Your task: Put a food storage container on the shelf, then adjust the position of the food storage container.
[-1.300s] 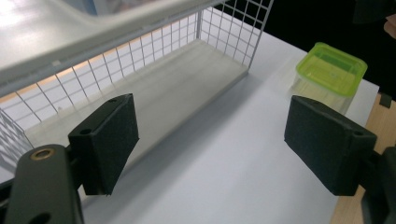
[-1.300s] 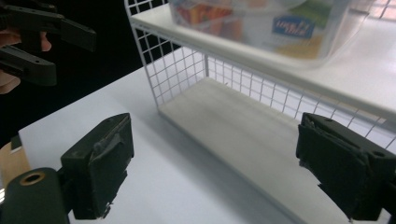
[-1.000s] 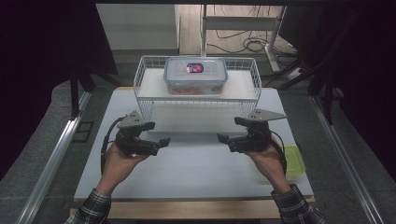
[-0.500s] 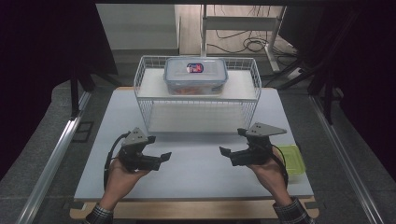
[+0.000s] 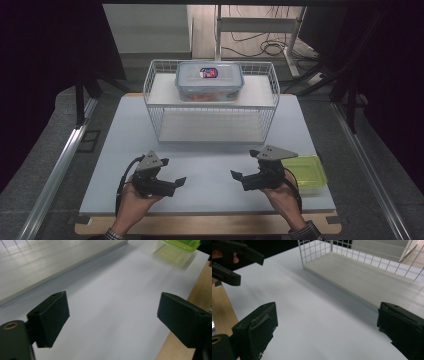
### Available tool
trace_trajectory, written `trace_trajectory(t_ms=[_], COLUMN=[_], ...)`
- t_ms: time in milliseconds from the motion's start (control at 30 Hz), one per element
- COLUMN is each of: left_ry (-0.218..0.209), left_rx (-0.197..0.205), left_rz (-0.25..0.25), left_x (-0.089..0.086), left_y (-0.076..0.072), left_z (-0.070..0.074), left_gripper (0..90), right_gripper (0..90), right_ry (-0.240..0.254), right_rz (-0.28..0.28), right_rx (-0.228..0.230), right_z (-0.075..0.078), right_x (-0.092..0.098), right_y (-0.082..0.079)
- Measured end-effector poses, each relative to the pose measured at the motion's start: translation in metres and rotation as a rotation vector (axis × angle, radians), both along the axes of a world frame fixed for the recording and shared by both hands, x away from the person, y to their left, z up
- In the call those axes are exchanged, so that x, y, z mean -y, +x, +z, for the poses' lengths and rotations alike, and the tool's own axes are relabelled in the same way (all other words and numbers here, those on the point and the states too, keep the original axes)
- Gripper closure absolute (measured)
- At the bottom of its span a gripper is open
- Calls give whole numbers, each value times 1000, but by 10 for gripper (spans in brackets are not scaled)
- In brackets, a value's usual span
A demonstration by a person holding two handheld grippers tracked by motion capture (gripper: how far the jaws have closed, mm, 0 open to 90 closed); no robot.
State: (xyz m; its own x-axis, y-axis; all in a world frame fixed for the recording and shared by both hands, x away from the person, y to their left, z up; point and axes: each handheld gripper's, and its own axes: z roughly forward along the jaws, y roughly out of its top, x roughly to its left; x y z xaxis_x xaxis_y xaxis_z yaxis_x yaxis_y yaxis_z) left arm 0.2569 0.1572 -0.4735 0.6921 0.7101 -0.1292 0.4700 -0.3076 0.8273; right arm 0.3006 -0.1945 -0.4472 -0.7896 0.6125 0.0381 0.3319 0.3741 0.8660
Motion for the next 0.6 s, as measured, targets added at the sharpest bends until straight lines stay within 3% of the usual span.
trace_trajectory(t_ms=[433,600], left_ry=[7,20], left_rx=[17,31], left_rz=[68,80], left_x=[-16,-21], left_y=[-18,-19], left_z=[-27,-29], left_gripper=[27,27], right_gripper=[29,24], right_ry=[-78,-91], right_rz=[7,-47], right_rx=[-44,-65], right_z=[-27,-28], right_x=[2,7], right_y=[-11,-7])
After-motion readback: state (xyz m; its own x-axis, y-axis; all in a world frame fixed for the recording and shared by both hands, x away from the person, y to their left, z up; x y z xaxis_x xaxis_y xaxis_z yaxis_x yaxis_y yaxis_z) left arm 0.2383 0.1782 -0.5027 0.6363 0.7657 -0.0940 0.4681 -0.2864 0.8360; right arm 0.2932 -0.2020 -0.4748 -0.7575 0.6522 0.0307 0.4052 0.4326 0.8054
